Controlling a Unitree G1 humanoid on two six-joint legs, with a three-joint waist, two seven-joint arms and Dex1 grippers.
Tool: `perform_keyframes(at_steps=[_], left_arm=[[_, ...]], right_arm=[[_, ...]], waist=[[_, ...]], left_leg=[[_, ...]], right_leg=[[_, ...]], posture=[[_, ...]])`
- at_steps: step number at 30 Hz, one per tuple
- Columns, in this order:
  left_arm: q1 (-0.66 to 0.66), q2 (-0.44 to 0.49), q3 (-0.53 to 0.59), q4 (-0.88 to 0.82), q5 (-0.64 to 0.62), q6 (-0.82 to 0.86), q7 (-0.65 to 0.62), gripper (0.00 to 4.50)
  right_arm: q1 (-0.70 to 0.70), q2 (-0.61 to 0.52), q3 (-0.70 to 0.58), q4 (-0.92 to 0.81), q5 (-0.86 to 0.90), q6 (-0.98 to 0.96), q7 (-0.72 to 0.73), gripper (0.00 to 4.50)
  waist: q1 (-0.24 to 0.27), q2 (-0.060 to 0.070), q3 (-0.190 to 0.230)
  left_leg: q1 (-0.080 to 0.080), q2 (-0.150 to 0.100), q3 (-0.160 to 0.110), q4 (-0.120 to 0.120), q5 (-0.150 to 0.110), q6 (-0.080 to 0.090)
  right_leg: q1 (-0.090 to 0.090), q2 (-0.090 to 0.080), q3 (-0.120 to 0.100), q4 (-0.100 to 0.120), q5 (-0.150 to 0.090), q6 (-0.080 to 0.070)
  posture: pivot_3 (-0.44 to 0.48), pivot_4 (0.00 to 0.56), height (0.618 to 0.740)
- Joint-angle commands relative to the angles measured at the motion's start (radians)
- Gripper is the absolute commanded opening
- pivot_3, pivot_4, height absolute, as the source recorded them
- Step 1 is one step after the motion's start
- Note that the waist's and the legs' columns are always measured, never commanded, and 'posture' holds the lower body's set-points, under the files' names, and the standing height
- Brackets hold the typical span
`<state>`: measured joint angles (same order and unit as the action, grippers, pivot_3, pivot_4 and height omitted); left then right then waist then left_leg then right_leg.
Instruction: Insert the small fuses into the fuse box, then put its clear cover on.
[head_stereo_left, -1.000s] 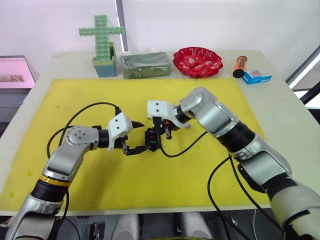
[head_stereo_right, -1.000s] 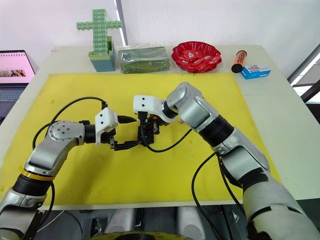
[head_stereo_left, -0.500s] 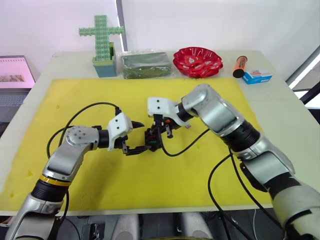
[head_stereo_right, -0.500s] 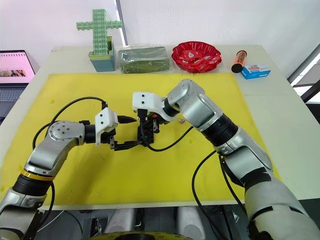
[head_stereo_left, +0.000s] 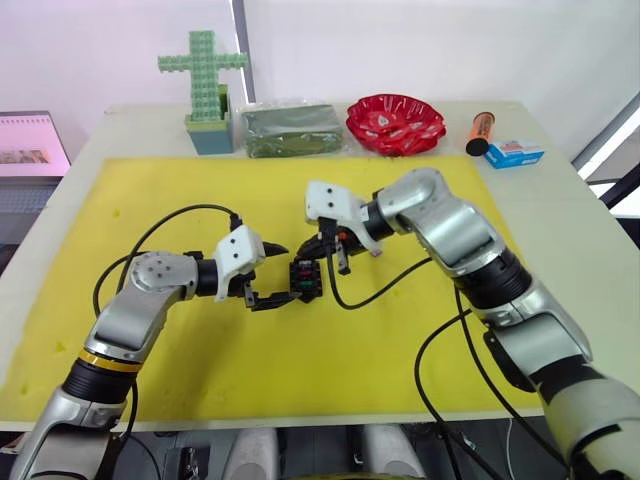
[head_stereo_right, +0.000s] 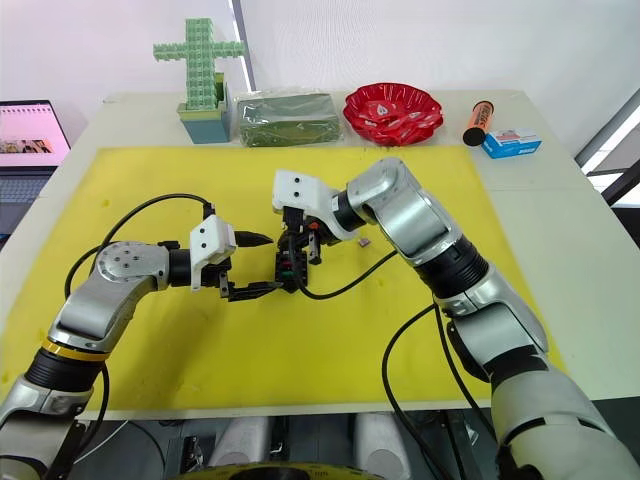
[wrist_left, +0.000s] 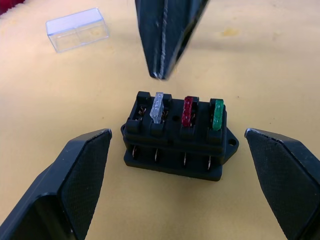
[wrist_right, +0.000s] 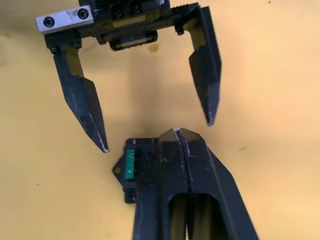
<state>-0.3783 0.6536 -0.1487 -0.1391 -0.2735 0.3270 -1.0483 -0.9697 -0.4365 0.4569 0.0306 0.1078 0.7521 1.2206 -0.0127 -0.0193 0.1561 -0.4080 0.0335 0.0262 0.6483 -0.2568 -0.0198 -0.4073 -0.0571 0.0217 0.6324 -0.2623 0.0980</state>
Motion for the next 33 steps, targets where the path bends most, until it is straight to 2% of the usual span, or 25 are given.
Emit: perform_keyframes(at_steps=[1, 15, 33], left_arm=[[-0.012, 0.013, 0.025, -0.019, -0.013, -0.001, -0.007, 4.50], [-0.018, 0.017, 0.032, -0.011, -0.012, 0.001, -0.011, 4.50], [-0.014, 0.014, 0.033, -0.025, -0.014, 0.013, -0.005, 4.50]], right_arm=[[0.018, 0.017, -0.068, -0.046, 0.048, -0.016, -0.034, 0.02], [0.106, 0.053, -0.088, 0.007, 0.084, -0.051, -0.129, 0.02], [0.148, 0.045, -0.059, 0.110, 0.078, -0.077, -0.120, 0.02]], waist=[[0.000, 0.000, 0.000], [0.000, 0.000, 0.000], [0.000, 0.000, 0.000]], left_leg=[[0.000, 0.000, 0.000, 0.000, 0.000, 0.000], [0.000, 0.000, 0.000, 0.000, 0.000, 0.000], [0.000, 0.000, 0.000, 0.000, 0.000, 0.000]], right_leg=[[0.000, 0.000, 0.000, 0.000, 0.000, 0.000], [0.000, 0.000, 0.000, 0.000, 0.000, 0.000], [0.000, 0.000, 0.000, 0.000, 0.000, 0.000]], posture=[[0.000, 0.150, 0.740], [0.000, 0.150, 0.740], [0.000, 0.150, 0.740]])
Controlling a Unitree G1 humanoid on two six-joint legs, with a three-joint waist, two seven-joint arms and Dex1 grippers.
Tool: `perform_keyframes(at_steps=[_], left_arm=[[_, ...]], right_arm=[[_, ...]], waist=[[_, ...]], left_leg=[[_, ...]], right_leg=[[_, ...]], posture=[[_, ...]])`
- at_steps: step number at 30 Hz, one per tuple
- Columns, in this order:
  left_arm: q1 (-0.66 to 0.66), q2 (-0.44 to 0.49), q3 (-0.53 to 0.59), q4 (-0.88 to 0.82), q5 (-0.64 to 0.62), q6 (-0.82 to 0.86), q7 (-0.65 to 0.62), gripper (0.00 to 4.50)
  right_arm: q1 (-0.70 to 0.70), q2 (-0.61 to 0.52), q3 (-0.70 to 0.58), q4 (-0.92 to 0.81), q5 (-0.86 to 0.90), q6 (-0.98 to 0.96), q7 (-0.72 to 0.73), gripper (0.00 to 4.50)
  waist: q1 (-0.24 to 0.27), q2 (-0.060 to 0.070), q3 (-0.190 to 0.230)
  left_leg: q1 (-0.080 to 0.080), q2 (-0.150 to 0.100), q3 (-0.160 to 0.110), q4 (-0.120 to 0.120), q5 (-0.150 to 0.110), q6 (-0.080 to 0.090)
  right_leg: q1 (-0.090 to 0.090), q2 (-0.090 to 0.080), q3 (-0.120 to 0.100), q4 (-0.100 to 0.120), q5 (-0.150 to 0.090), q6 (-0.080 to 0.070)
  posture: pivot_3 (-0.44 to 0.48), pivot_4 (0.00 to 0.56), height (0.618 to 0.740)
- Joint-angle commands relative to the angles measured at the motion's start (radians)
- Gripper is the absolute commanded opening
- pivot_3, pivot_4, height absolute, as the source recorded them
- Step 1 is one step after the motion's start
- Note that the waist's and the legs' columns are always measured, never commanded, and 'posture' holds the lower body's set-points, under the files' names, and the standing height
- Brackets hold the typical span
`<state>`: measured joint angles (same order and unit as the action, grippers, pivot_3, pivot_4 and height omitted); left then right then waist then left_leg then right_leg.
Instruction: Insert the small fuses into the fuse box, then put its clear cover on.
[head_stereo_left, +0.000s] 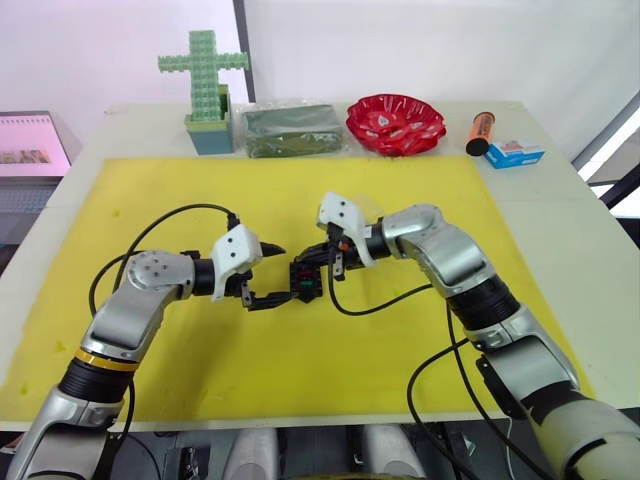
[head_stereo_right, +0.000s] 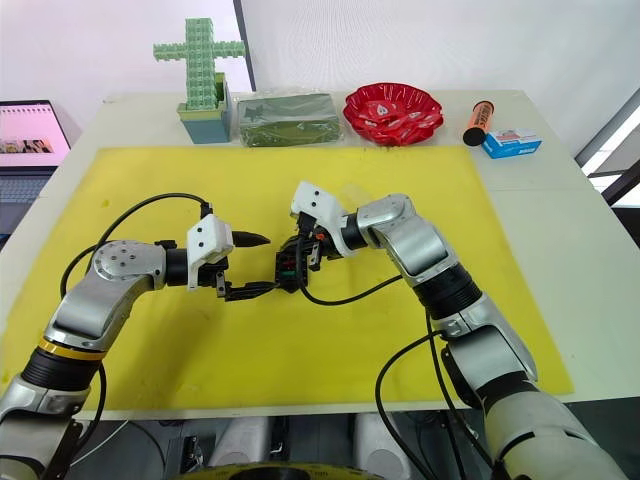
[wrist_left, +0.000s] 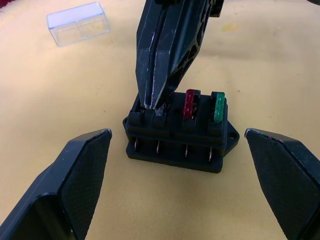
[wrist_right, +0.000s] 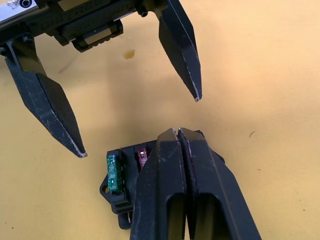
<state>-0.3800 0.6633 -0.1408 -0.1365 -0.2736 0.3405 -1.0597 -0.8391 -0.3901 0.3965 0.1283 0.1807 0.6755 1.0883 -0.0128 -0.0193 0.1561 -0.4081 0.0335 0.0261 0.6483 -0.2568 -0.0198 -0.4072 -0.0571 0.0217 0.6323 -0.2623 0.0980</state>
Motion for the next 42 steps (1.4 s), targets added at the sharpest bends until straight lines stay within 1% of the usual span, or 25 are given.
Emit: perform_keyframes(at_steps=[1, 5, 13, 21, 26, 30, 33, 39, 42], left_arm=[[-0.012, 0.005, 0.025, -0.028, -0.014, -0.001, 0.006, 4.50], [-0.009, 0.005, 0.026, -0.033, -0.015, 0.002, 0.008, 4.50], [-0.003, 0.005, 0.025, -0.038, -0.017, 0.004, 0.009, 4.50], [0.005, 0.004, 0.028, -0.046, -0.022, 0.005, 0.017, 4.50], [0.011, 0.006, 0.037, -0.056, -0.027, 0.007, 0.024, 4.50], [0.030, 0.020, 0.065, -0.070, -0.042, 0.009, 0.027, 4.50], [0.041, 0.021, 0.081, -0.090, -0.055, 0.021, 0.033, 4.50], [0.070, 0.038, 0.132, -0.144, -0.104, 0.070, 0.042, 4.50], [0.091, 0.062, 0.189, -0.165, -0.163, 0.129, 0.043, 4.50]], right_arm=[[0.024, -0.001, 0.006, 0.026, 0.002, -0.003, 0.013, 0.02], [0.062, -0.002, 0.032, 0.057, -0.015, -0.017, 0.019, 0.02], [0.090, 0.005, 0.041, 0.112, -0.038, -0.035, 0.010, 0.02], [0.111, -0.006, 0.048, 0.110, -0.048, -0.040, 0.010, 0.02], [0.081, 0.005, -0.015, 0.080, -0.012, -0.022, -0.011, 0.02], [0.049, 0.026, -0.092, -0.005, 0.052, 0.056, -0.044, 0.02], [0.037, 0.015, -0.143, -0.095, 0.107, 0.127, -0.058, 0.02], [0.039, -0.068, -0.239, -0.271, 0.198, 0.264, -0.086, 0.02], [0.086, -0.162, -0.287, -0.368, 0.217, 0.296, -0.099, 0.02]], waist=[[0.000, 0.000, 0.000], [0.002, 0.000, 0.000], [0.001, 0.000, -0.002], [0.001, 0.000, -0.004], [0.002, 0.000, -0.004], [0.002, 0.000, -0.003], [0.002, 0.000, -0.003], [0.000, 0.000, -0.003], [0.001, 0.000, -0.002]], left_leg=[[0.000, 0.000, 0.000, 0.000, 0.000, 0.000], [0.001, 0.000, 0.000, 0.000, 0.000, 0.000], [0.002, 0.000, 0.000, 0.000, 0.000, 0.000], [0.003, 0.000, 0.000, 0.000, 0.000, 0.000], [0.004, 0.000, 0.000, 0.000, 0.000, 0.000], [0.003, 0.000, 0.000, 0.000, 0.000, 0.000], [0.001, 0.000, -0.001, 0.000, 0.000, 0.000], [0.000, 0.000, -0.001, 0.000, 0.000, 0.000], [0.000, 0.000, -0.001, 0.000, 0.000, 0.000]], right_leg=[[0.000, 0.000, 0.000, 0.000, 0.000, 0.000], [0.001, 0.000, 0.000, 0.000, 0.000, 0.000], [0.003, 0.000, 0.000, 0.000, 0.000, 0.000], [0.004, 0.000, 0.000, 0.000, 0.000, 0.000], [0.004, 0.000, 0.000, 0.000, 0.000, 0.000], [0.004, 0.000, 0.000, 0.000, 0.000, 0.000], [0.002, 0.000, 0.000, 0.000, 0.000, 0.000], [0.001, -0.001, 0.000, 0.000, 0.000, 0.000], [0.001, -0.001, 0.000, 0.000, 0.000, 0.000]], posture=[[0.000, 0.150, 0.740], [0.000, 0.150, 0.740], [0.000, 0.150, 0.740], [0.000, 0.150, 0.740], [0.000, 0.150, 0.740], [0.000, 0.150, 0.740], [0.000, 0.150, 0.740], [0.000, 0.150, 0.740], [0.000, 0.150, 0.740]])
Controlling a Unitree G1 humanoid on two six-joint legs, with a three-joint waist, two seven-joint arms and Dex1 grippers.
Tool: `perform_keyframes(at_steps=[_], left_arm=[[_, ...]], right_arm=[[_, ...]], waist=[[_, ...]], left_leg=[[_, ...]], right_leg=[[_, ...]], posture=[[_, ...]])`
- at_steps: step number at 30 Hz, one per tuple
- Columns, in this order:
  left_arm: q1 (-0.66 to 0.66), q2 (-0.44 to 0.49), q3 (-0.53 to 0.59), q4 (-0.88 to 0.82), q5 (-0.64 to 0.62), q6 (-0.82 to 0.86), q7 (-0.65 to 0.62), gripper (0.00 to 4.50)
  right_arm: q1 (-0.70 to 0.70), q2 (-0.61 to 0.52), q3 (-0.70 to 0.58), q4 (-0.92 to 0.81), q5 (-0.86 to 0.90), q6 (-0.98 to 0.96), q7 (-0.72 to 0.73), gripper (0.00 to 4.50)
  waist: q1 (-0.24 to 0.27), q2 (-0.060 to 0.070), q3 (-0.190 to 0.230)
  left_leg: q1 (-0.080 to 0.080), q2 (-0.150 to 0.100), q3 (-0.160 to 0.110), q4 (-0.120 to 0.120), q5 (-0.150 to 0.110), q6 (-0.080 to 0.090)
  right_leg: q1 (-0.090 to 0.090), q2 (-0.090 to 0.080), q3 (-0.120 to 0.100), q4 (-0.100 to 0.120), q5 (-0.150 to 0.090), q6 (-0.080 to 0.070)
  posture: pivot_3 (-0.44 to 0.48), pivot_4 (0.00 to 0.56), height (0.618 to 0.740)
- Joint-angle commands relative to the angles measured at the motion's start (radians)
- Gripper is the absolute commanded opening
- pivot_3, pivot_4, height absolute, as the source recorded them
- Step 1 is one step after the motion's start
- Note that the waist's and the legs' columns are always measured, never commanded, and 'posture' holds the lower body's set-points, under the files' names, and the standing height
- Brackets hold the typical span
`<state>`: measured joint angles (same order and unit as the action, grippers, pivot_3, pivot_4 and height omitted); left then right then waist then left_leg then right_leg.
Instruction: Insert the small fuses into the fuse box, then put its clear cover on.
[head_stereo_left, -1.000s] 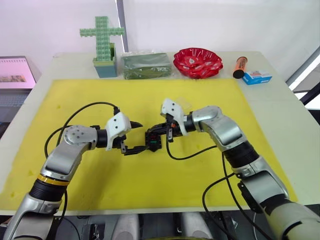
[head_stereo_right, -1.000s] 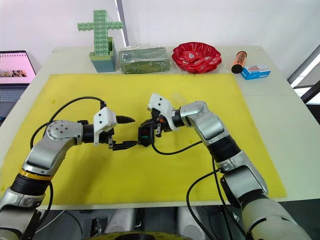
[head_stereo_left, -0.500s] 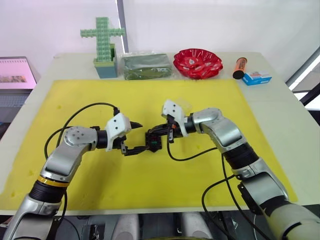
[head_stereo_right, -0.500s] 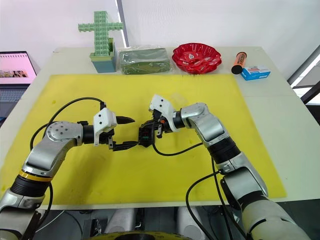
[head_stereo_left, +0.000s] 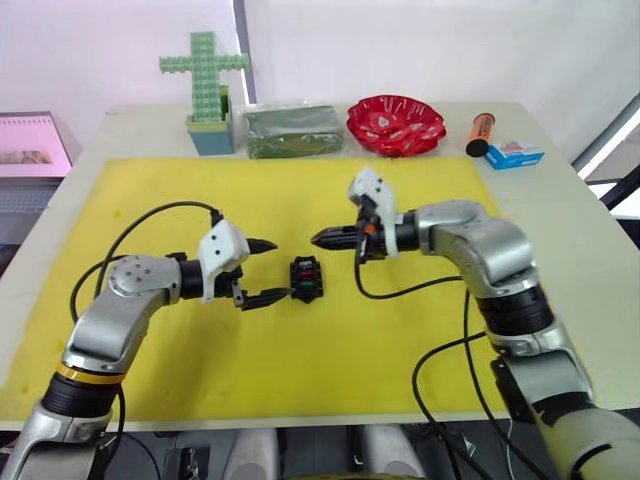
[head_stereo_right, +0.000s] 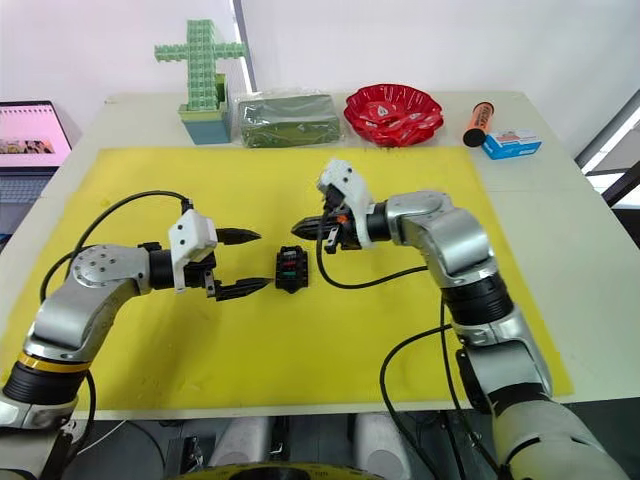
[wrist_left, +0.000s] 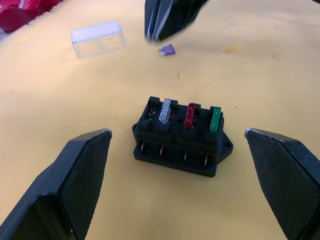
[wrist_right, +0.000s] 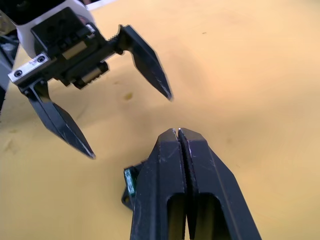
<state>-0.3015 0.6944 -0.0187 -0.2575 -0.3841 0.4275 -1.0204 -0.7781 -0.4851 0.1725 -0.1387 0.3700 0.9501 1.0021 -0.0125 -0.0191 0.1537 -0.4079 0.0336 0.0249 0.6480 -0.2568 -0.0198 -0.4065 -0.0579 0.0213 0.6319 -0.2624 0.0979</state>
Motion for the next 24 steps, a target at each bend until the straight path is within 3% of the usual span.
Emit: perform_keyframes(at_steps=[1, 6, 9, 15, 20, 24], left_arm=[[0.017, 0.043, 0.073, -0.052, -0.059, 0.058, 0.004, 4.50], [0.057, 0.130, 0.119, -0.050, -0.087, 0.111, -0.028, 4.50], [0.079, 0.189, 0.154, -0.038, -0.105, 0.148, -0.049, 4.50], [0.098, 0.253, 0.194, 0.020, -0.095, 0.135, -0.078, 4.50], [0.083, 0.248, 0.191, -0.004, -0.109, 0.164, -0.052, 4.50], [0.083, 0.248, 0.186, -0.019, -0.117, 0.172, -0.049, 4.50]], right_arm=[[0.050, -0.112, -0.078, -0.124, 0.027, 0.021, -0.012, 0.02], [0.195, -0.305, -0.147, -0.204, 0.032, -0.003, 0.009, 0.02], [0.325, -0.406, -0.217, -0.223, 0.038, -0.031, 0.024, 0.62], [0.467, -0.472, -0.314, -0.227, 0.048, -0.077, 0.007, 2.71], [0.485, -0.444, -0.339, -0.203, 0.059, -0.095, -0.037, 4.46], [0.446, -0.423, -0.301, -0.188, 0.067, -0.091, -0.054, 4.46]], waist=[[0.002, 0.000, 0.000], [0.001, -0.001, 0.000], [0.001, -0.001, 0.001], [0.000, -0.001, 0.001], [0.001, -0.001, 0.001], [0.001, -0.001, 0.001]], left_leg=[[0.000, 0.000, 0.000, 0.000, 0.000, 0.000], [0.000, -0.001, 0.001, 0.000, 0.000, 0.000], [0.000, -0.001, 0.001, -0.001, 0.000, 0.000], [0.000, 0.000, 0.002, -0.001, 0.000, 0.000], [0.000, 0.000, 0.002, -0.001, 0.000, 0.000], [0.000, -0.001, 0.002, -0.001, 0.000, 0.000]], right_leg=[[0.000, 0.000, 0.000, 0.000, 0.000, 0.000], [0.001, -0.002, 0.000, -0.002, 0.000, -0.001], [0.000, -0.002, 0.000, -0.002, -0.002, -0.003], [0.000, -0.001, 0.000, -0.002, -0.002, -0.003], [0.000, -0.002, 0.000, -0.002, -0.002, -0.003], [0.000, -0.002, 0.001, -0.002, -0.002, -0.003]], posture=[[0.000, 0.150, 0.740], [0.000, 0.150, 0.740], [0.000, 0.150, 0.740], [0.000, 0.150, 0.740], [0.000, 0.150, 0.740], [0.000, 0.150, 0.740]])
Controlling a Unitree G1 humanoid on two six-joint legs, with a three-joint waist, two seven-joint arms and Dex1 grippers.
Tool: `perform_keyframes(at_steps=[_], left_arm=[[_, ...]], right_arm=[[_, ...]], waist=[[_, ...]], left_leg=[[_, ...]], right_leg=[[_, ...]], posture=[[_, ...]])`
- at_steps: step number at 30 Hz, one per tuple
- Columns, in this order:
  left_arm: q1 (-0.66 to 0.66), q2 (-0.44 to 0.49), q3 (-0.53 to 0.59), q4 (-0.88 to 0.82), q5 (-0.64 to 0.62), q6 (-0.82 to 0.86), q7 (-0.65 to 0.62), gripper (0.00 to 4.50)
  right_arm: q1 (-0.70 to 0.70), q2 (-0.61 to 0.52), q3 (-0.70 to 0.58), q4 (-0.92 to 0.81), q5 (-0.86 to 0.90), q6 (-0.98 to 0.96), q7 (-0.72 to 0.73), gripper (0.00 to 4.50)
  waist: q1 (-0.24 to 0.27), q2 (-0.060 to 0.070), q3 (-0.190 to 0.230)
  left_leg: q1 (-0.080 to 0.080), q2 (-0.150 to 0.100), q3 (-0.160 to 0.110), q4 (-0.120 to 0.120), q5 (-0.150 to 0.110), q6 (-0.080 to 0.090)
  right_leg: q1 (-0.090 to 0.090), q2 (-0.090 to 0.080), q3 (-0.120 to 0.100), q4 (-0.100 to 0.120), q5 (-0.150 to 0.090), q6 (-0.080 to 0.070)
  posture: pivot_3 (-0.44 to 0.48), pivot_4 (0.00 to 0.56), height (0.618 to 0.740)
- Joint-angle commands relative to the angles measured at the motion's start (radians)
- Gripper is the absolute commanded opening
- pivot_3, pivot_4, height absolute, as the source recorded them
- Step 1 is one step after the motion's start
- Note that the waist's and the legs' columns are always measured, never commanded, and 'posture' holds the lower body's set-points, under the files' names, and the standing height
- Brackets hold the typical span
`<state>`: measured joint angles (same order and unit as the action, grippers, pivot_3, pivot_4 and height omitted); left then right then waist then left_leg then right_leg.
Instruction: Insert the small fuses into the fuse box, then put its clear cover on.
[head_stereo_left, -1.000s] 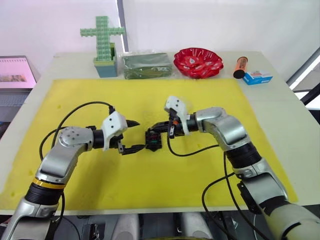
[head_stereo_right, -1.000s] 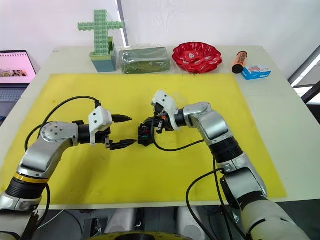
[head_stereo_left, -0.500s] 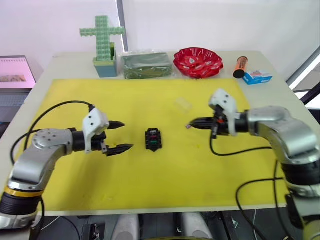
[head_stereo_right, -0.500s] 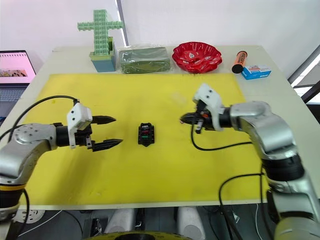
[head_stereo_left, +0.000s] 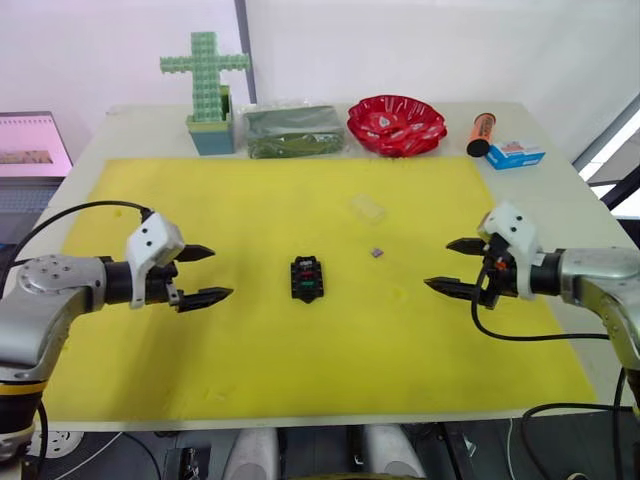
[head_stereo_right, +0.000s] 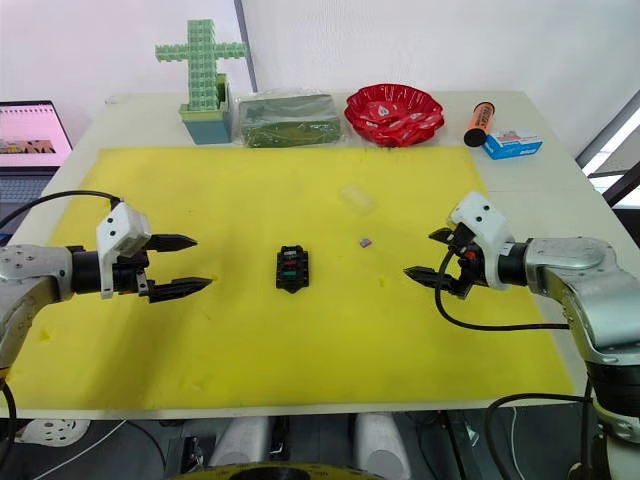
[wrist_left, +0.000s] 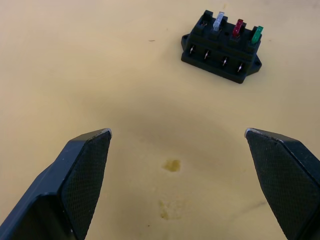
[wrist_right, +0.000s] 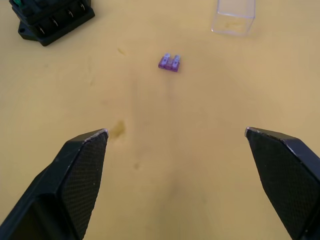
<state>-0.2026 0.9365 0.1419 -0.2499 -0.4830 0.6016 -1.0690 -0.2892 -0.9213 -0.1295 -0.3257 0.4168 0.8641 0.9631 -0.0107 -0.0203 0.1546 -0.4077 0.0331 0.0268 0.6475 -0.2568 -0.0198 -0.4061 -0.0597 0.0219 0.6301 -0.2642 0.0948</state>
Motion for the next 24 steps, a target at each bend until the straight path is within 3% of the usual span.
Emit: perform_keyframes(at_steps=[1, 6, 12, 15, 18, 19, 24], left_arm=[[-0.021, 0.006, 0.019, -0.033, -0.019, -0.002, -0.001, 4.50], [-0.073, -0.005, -0.020, -0.041, -0.024, -0.023, -0.027, 4.50], [-0.070, -0.046, -0.081, -0.093, -0.020, -0.021, -0.024, 4.50], [-0.103, -0.075, -0.107, -0.081, -0.009, -0.033, -0.015, 4.50], [-0.128, -0.095, -0.138, -0.070, 0.014, -0.051, -0.011, 4.50], [-0.132, -0.100, -0.143, -0.070, 0.015, -0.053, -0.010, 4.50], [-0.113, -0.123, -0.157, -0.089, 0.028, -0.062, 0.015, 4.50]], right_arm=[[-0.064, 0.019, 0.013, 0.008, 0.026, 0.004, -0.016, 4.46], [-0.258, 0.087, 0.109, 0.103, 0.061, 0.139, -0.037, 4.46], [-0.396, 0.159, 0.254, 0.279, 0.009, 0.163, -0.033, 4.46], [-0.467, 0.188, 0.278, 0.366, 0.022, 0.191, -0.009, 3.91], [-0.527, 0.200, 0.304, 0.475, 0.008, 0.199, 0.016, 2.78], [-0.542, 0.203, 0.312, 0.507, 0.008, 0.199, 0.030, 2.59], [-0.623, 0.232, 0.332, 0.691, 0.014, 0.229, 0.105, 2.59]], waist=[[-0.001, 0.000, 0.000], [-0.004, 0.000, 0.000], [0.000, 0.000, 0.000], [0.000, 0.000, 0.001], [0.000, 0.000, 0.001], [-0.001, 0.000, 0.000], [-0.002, 0.000, 0.000]], left_leg=[[0.000, 0.000, 0.000, 0.000, 0.000, 0.000], [0.000, 0.000, 0.000, 0.000, 0.000, 0.000], [-0.001, 0.000, 0.000, 0.000, 0.000, 0.000], [-0.001, 0.000, 0.000, 0.001, 0.000, 0.000], [-0.001, 0.000, 0.000, 0.001, 0.000, 0.000], [-0.001, 0.000, 0.000, 0.001, 0.000, 0.000], [-0.001, 0.000, 0.000, 0.000, 0.000, 0.000]], right_leg=[[0.000, 0.000, 0.000, 0.000, 0.000, 0.000], [0.000, 0.001, 0.000, 0.000, 0.000, 0.000], [-0.001, 0.001, 0.000, 0.000, 0.001, 0.003], [-0.001, 0.001, 0.000, 0.000, 0.001, 0.002], [-0.001, 0.001, 0.000, 0.000, 0.002, 0.003], [-0.001, 0.001, 0.000, 0.000, 0.002, 0.003], [-0.001, 0.001, 0.000, 0.000, 0.002, 0.003]], posture=[[0.000, 0.150, 0.740], [0.000, 0.150, 0.740], [0.000, 0.150, 0.740], [0.000, 0.150, 0.740], [0.000, 0.150, 0.740], [0.000, 0.150, 0.740], [0.000, 0.150, 0.740]])
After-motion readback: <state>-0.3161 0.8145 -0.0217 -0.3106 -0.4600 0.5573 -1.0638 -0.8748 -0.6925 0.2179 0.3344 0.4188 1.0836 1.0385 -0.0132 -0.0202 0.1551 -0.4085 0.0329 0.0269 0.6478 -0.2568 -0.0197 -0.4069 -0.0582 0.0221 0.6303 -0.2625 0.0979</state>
